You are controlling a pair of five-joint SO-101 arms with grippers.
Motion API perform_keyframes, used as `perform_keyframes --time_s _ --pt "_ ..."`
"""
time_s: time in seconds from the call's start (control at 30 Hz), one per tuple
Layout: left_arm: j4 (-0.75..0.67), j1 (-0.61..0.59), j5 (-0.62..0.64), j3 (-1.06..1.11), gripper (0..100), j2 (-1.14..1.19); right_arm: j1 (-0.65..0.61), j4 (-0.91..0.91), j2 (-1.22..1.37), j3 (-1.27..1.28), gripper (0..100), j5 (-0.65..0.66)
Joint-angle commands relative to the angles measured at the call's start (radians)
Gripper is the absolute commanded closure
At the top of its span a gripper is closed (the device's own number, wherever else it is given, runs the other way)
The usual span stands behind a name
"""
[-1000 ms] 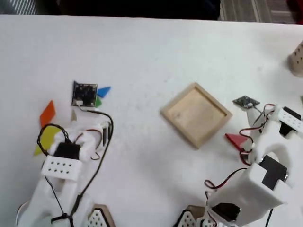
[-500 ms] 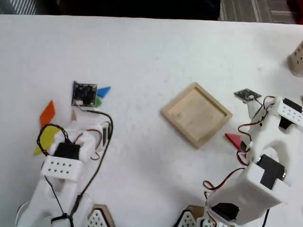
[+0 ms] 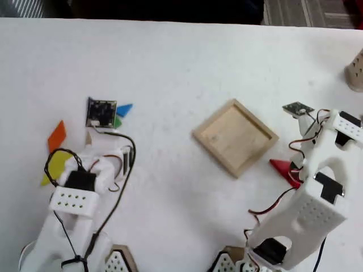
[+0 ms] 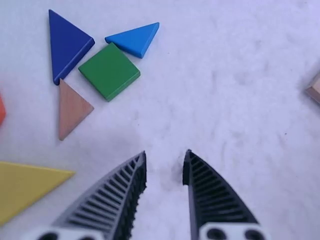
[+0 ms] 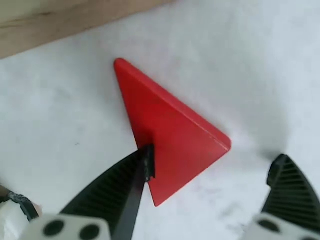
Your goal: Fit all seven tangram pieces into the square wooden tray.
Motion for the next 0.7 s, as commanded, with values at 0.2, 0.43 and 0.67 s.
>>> perform_keyframes --time_s 0.2,0.43,0.67 --pt "-0.021 0.010 -0.012 -0.005 86 0.004 -0.039 0.031 0.012 0.000 65.1 -0.006" --pt "-0.020 0.010 -0.012 -0.005 86 0.004 -0.074 0.027 0.021 0.023 65.1 -0.006" --pt "-0.020 0.010 -0.012 -0.005 86 0.004 -0.093 0.031 0.008 0.064 65.1 -0.006"
